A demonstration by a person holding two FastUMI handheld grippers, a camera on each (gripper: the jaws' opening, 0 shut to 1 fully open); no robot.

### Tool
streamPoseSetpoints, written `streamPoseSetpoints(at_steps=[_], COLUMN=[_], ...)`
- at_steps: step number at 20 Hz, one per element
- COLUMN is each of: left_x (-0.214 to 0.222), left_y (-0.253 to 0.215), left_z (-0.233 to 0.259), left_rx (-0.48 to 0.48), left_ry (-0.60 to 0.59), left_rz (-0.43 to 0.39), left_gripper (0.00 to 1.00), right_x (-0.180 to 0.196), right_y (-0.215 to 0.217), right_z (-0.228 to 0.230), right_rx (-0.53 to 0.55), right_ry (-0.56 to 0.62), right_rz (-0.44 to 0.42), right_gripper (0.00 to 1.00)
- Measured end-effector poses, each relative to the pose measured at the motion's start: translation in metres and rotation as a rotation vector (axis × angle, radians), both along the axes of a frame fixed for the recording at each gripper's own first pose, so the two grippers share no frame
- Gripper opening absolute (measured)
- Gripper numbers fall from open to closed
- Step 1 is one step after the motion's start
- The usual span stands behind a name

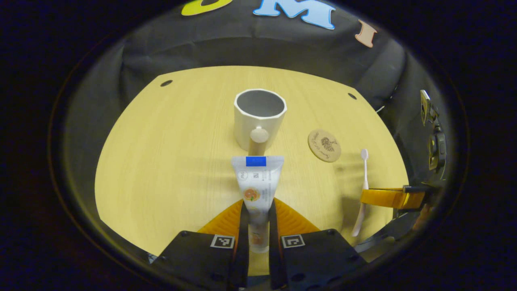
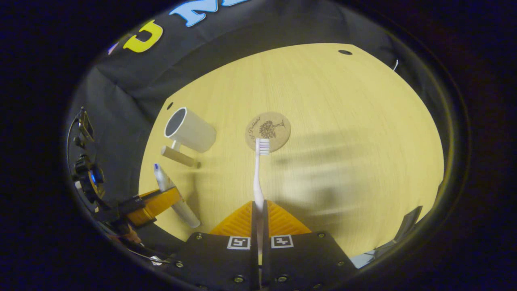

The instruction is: Put the toothbrush and toothpaste on the desktop into the cup, then pick up the cup and place it on the coaster on the desktop.

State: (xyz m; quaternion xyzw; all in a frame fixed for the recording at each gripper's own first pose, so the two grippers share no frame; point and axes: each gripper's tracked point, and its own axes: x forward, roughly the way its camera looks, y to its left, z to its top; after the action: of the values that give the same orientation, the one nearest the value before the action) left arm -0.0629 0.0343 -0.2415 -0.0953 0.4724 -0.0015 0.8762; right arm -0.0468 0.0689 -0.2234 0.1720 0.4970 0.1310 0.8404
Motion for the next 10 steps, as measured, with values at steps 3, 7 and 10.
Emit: streamPoseSetpoints(at_steps=[3, 7, 10], left_x=[-0.005, 0.003, 0.009], left_y=[0.013, 0.021, 0.027], left_z=[0.015, 0.022, 0.048], left_rx=[0.007, 0.012, 0.020], left_ry=[-0.041, -0.088, -0.155], left_rz=[0.038, 0.071, 0.090], left_gripper=[0.17, 0.17, 0.17], right_x=[0.006, 0.018, 0.030], right_y=[-0.002, -0.001, 0.003], right_z=[0.009, 0.027, 0.046], right_rx=[-0.009, 0.002, 0.021], right_ry=[-0.046, -0.123, -0.192], right_rz=[0.006, 0.018, 0.022], right_gripper=[0.04, 0.04, 0.04])
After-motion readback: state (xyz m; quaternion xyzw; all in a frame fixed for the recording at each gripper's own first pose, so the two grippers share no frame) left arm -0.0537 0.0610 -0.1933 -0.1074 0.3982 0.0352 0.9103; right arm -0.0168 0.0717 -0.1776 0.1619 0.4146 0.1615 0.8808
